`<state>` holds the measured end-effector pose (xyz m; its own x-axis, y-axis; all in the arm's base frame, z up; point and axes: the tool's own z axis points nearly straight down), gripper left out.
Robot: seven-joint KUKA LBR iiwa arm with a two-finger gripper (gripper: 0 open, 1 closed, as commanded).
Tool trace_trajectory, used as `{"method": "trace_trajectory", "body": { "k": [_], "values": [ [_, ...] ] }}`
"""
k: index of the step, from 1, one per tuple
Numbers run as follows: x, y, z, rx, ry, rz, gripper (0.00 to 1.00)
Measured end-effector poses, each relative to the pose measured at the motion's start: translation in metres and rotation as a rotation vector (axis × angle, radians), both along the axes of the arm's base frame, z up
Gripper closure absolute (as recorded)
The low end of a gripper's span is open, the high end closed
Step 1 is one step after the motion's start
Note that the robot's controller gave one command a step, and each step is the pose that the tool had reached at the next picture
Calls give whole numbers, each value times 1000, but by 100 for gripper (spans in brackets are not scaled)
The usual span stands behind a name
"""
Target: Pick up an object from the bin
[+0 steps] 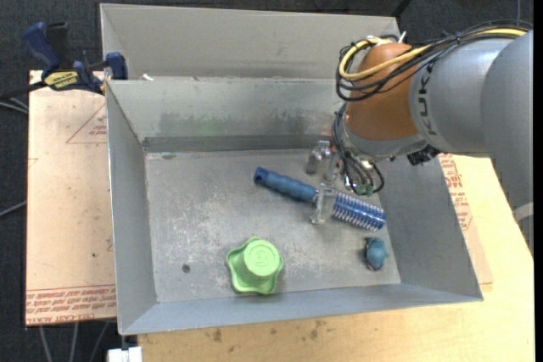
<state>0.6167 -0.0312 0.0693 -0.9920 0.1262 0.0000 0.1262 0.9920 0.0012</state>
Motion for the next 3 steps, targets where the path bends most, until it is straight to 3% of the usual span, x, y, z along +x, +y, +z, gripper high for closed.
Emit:
{"method": "trace_trajectory", "body": {
  "k": [1, 2, 3],
  "values": [
    [1, 0, 1, 0, -2, -1, 100],
    [-23, -22, 2, 0, -2, -2, 100],
    [-26, 8, 186, 0, -10, 16, 100]
  ]
}}
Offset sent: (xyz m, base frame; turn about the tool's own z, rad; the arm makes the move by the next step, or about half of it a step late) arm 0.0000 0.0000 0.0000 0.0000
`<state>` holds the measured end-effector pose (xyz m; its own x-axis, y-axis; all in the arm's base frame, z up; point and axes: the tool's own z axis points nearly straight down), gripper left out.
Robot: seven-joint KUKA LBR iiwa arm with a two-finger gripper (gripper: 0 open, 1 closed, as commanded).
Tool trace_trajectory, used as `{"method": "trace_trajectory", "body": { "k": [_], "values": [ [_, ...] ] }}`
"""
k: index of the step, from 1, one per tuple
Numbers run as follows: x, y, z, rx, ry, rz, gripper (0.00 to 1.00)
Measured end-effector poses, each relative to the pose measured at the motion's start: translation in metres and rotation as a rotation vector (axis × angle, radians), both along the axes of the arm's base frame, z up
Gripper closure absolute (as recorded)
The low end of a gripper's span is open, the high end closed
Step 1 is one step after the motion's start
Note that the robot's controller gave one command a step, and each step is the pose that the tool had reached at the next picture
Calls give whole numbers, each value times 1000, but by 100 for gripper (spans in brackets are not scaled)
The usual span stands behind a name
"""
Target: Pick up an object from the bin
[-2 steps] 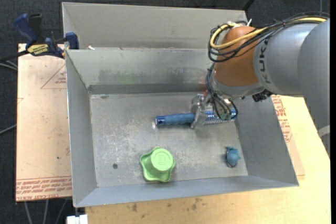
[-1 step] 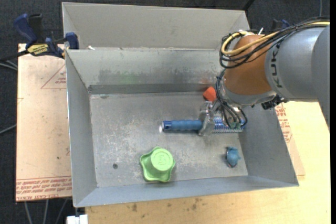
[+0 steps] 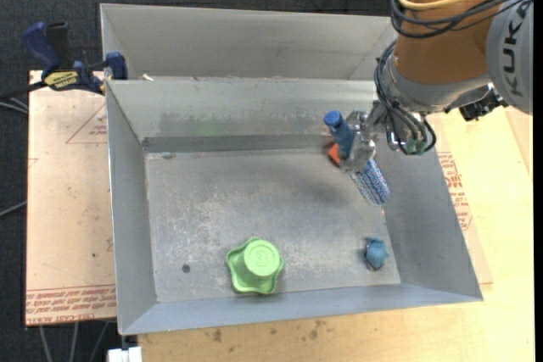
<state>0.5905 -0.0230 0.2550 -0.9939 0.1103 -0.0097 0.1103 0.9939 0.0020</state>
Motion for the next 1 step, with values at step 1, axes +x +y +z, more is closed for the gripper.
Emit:
{"method": "trace_trajectory", "body": {
  "k": [1],
  "values": [
    [-41, 53, -3, -1, 10, 422, 100]
  ]
}}
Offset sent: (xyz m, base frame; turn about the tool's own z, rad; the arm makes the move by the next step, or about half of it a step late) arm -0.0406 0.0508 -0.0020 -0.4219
